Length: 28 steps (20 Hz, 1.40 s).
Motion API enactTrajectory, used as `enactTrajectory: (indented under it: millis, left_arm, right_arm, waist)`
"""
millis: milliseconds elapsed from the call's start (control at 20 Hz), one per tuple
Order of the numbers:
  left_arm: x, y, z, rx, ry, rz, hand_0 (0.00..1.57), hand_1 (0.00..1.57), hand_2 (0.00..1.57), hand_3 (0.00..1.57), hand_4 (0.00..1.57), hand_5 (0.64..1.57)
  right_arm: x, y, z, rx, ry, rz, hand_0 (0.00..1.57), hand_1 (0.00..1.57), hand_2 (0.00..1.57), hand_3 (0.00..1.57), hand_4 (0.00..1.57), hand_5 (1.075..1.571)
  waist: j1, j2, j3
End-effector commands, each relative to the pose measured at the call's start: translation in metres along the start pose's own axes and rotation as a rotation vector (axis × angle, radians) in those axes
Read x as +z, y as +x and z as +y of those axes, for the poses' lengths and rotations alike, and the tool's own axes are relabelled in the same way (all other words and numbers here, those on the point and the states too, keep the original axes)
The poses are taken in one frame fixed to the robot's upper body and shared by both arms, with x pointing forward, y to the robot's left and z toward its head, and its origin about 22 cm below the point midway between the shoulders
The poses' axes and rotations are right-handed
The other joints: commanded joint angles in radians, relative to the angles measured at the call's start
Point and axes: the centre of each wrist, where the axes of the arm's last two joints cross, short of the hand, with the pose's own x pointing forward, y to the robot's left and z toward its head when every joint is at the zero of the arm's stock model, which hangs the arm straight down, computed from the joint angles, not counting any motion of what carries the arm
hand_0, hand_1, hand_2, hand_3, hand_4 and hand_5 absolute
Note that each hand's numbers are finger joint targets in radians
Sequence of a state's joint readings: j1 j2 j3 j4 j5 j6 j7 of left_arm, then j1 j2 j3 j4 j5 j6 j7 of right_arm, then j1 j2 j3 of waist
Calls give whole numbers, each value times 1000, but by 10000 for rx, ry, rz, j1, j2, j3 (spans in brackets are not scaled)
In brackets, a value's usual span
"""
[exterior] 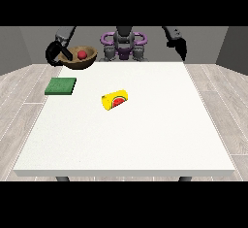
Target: Pick the cup and pour the ball into the bowl, then pick the bowl and place it on the pad
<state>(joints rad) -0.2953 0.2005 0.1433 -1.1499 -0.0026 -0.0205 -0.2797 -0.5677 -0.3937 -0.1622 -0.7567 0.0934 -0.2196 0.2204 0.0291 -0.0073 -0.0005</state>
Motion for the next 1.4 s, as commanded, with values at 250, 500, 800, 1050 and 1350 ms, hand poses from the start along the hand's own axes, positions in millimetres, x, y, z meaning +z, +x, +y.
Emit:
enactTrajectory:
  millis: [250,500,800,1050,1350]
  left_arm:
    - [-9,54,131,182,785,-1758,0,0,0,0,1319,1562]
    - [-2,77,199,421,1583,-2505,0,0,0,0,1281,1571]
    - [-6,98,224,421,1662,-2874,0,0,0,0,1193,1557]
    - [5,94,236,268,1603,-3452,0,0,0,0,1188,1558]
    - [14,84,242,318,1727,-3220,0,0,0,0,1180,1551]
  right_arm:
    - [-5,-23,-96,-397,-1114,-756,1571,1571,1571,0,884,1571]
    - [-5,-23,-94,-439,-1547,-1476,1571,1571,1571,0,801,1568]
    - [-12,-7,-105,-1295,-1749,-1918,1571,1571,1571,0,747,1566]
    - [-13,-18,-125,-1439,-3274,-1302,1218,1218,1411,1299,0,1553]
    - [-14,-7,-148,-1536,-2031,-1366,0,0,425,649,0,1460]
  waist:
    - [622,1113,7]
    - [610,1866,1]
    - [606,2417,9]
    - [765,3029,8]
    - [704,2865,5]
